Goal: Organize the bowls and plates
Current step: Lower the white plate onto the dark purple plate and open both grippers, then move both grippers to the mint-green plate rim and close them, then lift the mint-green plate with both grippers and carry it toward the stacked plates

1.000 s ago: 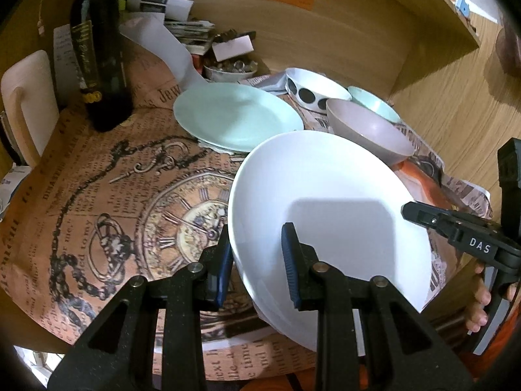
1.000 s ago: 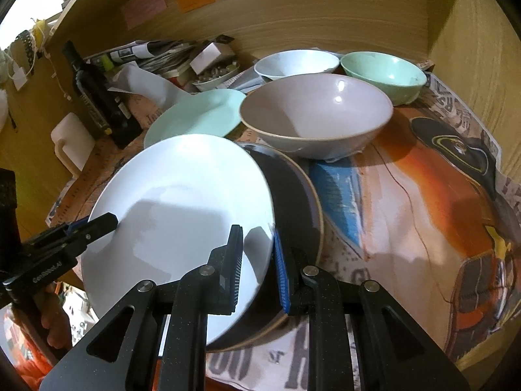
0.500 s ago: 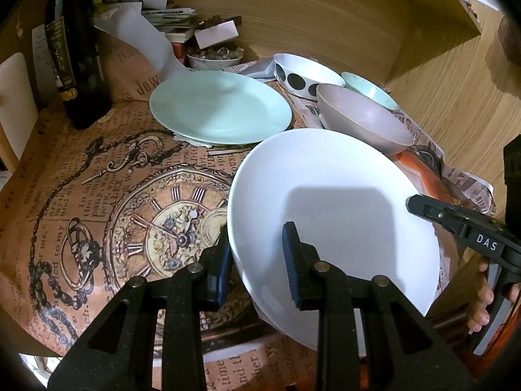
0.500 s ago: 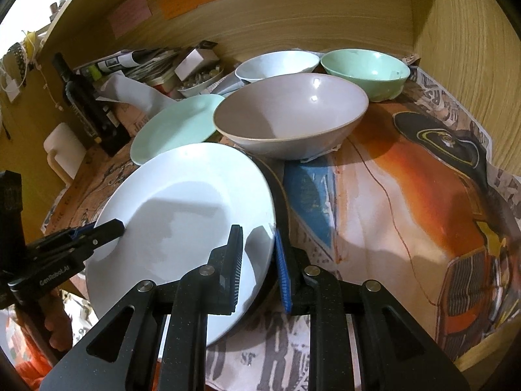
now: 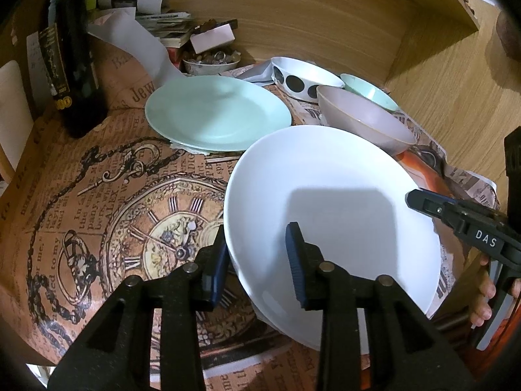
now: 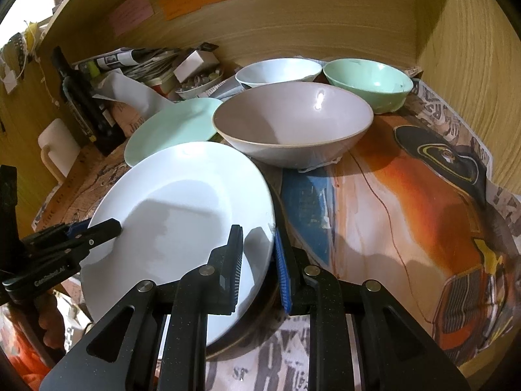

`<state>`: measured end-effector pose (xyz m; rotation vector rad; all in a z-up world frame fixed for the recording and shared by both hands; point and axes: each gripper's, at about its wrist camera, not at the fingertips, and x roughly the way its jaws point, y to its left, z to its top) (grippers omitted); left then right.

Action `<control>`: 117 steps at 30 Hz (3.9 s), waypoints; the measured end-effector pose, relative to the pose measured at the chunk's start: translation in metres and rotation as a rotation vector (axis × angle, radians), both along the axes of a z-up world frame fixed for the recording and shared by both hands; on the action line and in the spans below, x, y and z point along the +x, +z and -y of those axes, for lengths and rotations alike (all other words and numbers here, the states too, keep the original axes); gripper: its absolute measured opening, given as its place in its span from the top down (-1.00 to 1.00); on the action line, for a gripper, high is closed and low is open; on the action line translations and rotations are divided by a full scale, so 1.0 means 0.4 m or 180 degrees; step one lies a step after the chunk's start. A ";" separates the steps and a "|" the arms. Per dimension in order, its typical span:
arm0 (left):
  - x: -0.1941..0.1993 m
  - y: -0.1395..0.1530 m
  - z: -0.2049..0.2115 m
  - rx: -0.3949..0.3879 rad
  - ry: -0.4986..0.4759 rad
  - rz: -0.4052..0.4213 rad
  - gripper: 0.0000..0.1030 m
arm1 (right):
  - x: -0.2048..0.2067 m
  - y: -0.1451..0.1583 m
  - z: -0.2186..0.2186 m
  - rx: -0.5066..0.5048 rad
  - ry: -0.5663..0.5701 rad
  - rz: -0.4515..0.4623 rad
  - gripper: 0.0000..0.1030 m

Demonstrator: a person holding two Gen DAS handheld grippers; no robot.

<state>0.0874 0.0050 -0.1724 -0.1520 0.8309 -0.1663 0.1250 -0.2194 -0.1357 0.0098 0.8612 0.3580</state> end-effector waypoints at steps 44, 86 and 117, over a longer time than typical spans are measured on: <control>0.096 0.207 -0.201 0.0386 0.0684 0.0774 -0.90 | 0.192 0.227 -0.242 -0.0095 0.0528 0.0824 -0.38; 0.380 -0.036 -0.245 -0.0102 0.0085 -0.0585 0.39 | 0.572 -0.065 -0.388 -0.0902 0.0981 -0.1122 0.54; 0.285 0.083 -0.261 -0.0249 0.0171 -0.0148 0.39 | 0.471 0.076 -0.270 -0.0558 0.0980 -0.0546 0.60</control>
